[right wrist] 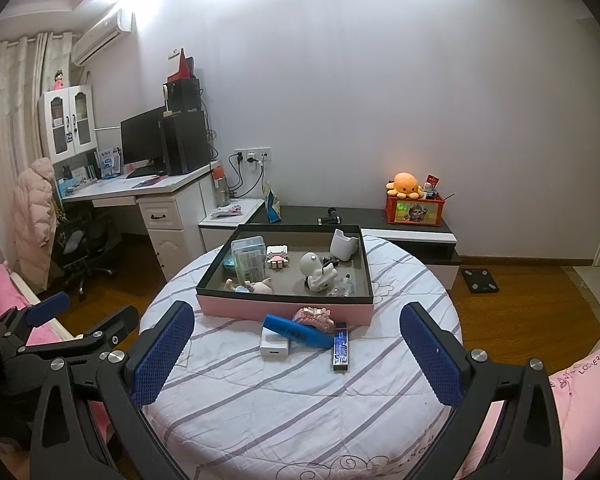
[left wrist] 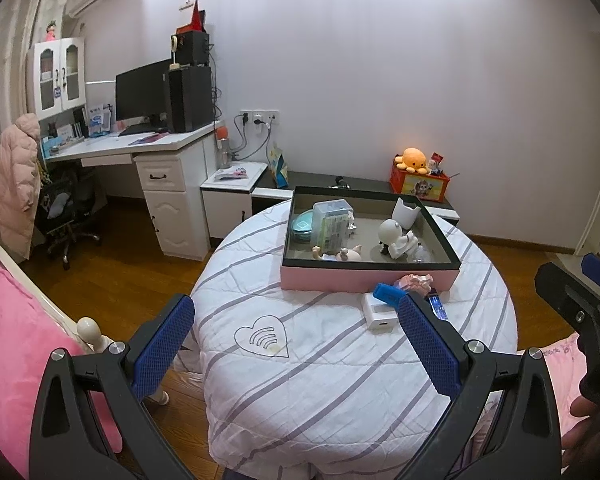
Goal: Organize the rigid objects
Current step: 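Withdraw both tools from the box toward the remaining items, then grasp the white charger with the left tool while the right tool grasps the blue-gold case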
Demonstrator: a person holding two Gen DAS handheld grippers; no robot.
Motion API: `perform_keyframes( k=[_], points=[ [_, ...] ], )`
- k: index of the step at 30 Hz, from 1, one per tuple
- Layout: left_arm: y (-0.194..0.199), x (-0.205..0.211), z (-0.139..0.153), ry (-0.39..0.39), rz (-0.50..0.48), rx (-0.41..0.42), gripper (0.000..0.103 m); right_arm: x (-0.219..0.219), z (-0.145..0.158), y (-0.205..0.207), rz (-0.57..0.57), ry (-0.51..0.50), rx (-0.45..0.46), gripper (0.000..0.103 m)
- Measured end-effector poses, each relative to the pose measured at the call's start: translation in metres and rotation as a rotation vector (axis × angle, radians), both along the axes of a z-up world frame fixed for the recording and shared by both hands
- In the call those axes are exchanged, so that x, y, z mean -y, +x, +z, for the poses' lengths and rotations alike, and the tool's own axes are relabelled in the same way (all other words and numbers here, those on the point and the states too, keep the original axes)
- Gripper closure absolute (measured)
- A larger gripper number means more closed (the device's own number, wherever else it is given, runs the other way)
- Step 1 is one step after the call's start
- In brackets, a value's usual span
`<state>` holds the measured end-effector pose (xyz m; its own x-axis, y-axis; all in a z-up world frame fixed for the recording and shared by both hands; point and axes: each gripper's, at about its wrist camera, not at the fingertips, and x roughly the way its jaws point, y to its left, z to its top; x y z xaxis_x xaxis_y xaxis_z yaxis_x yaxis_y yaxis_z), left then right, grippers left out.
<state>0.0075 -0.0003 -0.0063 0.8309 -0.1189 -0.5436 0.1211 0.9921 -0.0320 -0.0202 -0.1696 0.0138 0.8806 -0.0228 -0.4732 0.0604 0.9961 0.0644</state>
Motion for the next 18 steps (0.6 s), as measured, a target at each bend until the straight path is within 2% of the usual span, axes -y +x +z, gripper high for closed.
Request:
perform_keyframes(
  k=[10,18],
  points=[
    [0.007,0.006,-0.012,0.009,-0.004,-0.03,0.0,0.018,-0.018,0.009,-0.017,0.007,-0.047,0.0],
    [0.032,0.018,-0.042,0.028,-0.026,-0.097,0.0,0.047,-0.062,0.027,-0.052,0.016,-0.161,0.0]
  ],
)
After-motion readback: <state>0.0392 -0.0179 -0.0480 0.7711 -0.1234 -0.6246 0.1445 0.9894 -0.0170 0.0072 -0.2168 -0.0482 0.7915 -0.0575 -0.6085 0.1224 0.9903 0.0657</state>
